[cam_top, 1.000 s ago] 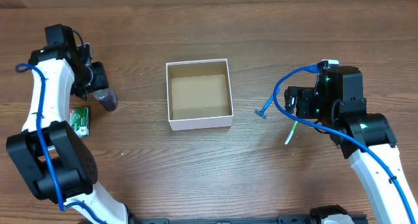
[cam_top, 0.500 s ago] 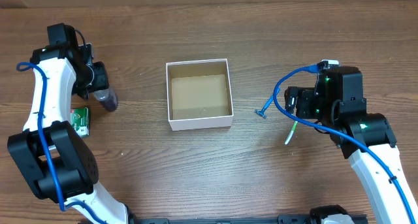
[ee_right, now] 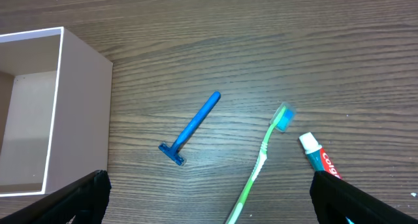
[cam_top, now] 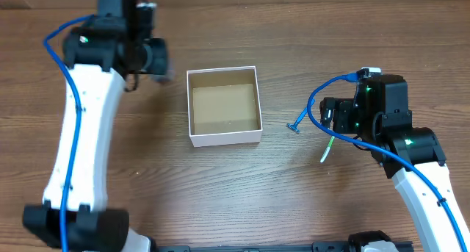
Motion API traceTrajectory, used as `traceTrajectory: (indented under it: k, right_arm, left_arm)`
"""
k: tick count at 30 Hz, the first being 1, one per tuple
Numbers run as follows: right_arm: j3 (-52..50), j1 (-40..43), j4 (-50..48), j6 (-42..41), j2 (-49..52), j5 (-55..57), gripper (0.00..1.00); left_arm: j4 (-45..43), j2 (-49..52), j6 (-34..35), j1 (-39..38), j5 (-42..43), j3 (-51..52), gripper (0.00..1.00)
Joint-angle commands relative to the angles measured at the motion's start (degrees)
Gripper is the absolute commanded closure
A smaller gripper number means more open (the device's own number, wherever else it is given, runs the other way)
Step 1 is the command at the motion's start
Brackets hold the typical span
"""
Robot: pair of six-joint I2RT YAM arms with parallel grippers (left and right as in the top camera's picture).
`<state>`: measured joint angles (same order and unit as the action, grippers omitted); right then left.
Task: Pack container
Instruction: 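Carry the bottle with the left gripper into the box and release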
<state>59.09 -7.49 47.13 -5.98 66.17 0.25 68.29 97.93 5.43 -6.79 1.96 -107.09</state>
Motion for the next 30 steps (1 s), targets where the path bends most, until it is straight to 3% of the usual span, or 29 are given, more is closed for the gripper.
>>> traceTrajectory:
  k: [1,7,17,26,28,30]
  right_arm:
    - [1.7,0.1,-0.3,-0.3,-0.5,0.5,0.0]
    - [1.7,0.1,-0.3,-0.3,-0.5,0.5,0.0]
    - [1.7,0.1,-0.3,-0.3,-0.5,0.0,0.0]
    - [1.7,0.1,-0.2,-0.3,-0.5,0.0,0.0]
    - [1.7,0.1,-0.3,-0.3,-0.5,0.0,0.0]
    - [1.7,0.1,-0.3,-0.3,-0.5,0.0,0.0]
  left_arm:
    - [0.5,-1.6,6.7,-7.5,0.2,-1.7,0.96]
    - [1.2,3.7,12.7,-12.8,-1.3,-0.5,0.96]
    - [1.0,15.9,13.0,-11.5,-3.8,-0.5,0.96]
    - [-0.9,20.7,11.3,-10.1,-4.1,-0.5,0.95]
    - [-1.6,20.7,11.3,-10.1,-4.1,-0.5,0.83]
    - [-1.9,20.7,11.3,-10.1,-4.0,-0.5,0.58]
